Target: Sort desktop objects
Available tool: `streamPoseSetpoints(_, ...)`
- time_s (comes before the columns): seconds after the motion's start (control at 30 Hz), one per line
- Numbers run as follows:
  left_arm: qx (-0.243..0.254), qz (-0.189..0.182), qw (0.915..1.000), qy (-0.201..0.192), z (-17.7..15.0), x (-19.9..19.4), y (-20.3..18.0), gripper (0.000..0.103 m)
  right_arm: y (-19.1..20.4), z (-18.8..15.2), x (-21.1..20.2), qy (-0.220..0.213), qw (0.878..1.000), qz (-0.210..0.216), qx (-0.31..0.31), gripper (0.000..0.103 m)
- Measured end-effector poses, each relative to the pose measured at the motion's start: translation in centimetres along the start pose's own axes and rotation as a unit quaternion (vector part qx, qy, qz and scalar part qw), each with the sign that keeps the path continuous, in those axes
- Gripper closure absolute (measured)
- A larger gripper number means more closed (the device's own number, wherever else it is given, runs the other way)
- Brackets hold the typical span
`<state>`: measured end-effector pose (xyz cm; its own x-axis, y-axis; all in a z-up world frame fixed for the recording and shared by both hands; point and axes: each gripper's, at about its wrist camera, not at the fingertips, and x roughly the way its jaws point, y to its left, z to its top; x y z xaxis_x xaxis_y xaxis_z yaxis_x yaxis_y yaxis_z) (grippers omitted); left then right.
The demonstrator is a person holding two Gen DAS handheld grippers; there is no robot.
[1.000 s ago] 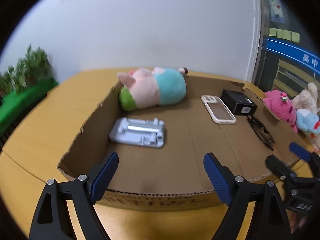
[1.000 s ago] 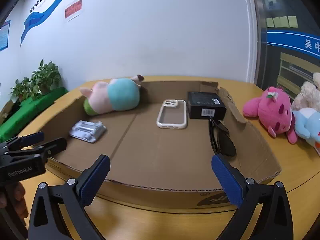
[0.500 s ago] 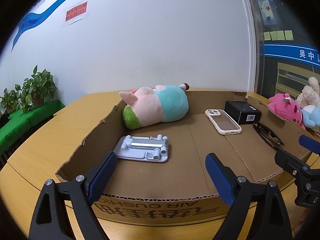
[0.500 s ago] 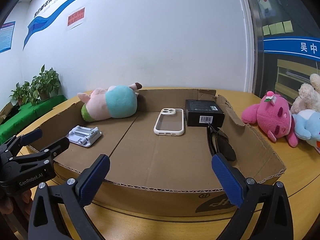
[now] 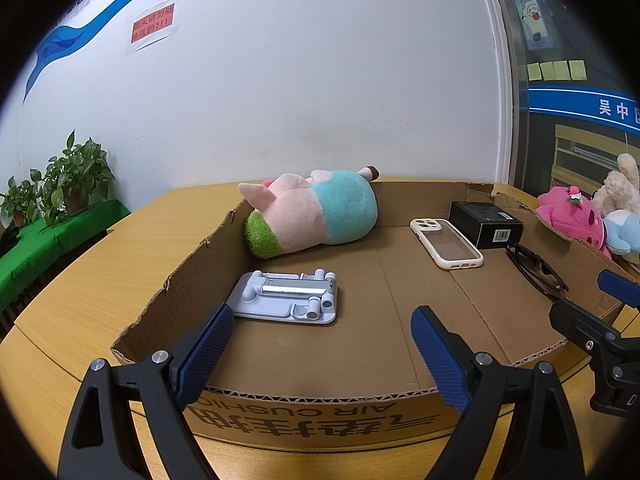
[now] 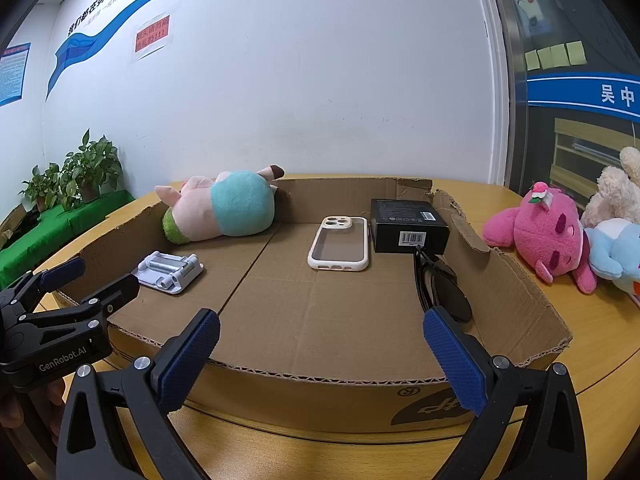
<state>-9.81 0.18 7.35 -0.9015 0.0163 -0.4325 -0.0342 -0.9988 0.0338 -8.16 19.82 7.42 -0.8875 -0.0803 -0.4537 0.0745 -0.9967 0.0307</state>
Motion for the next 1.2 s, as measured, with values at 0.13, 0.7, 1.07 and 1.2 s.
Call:
streamPoseSetpoints(0.13,0.0,0.0,1.0,0.0,0.01,0.01,0.0,0.012,0.01,-0.01,0.0,0.0,1.0,0.0,0.0,0.0)
streamPoseSetpoints(0.7,0.001,0.0,1.0,0.0,0.07,-0.02,0.01,0.012,0.04,-0.02,-0.02,0.0,1.0,0.0,0.0,0.0)
streamPoseSetpoints(1.07,0.0,-0.001,1.0,0.0,0.09,-0.04,0.01,0.012,0.04,-0.02,-0.01,0.0,1.0,0.0,0.0,0.0)
streamPoseSetpoints(1.2,0.001,0.0,1.0,0.0,0.13,0.11,0.04,0.012,0.06,0.0,-0.02,0.0,1.0,0.0,0.0,0.0)
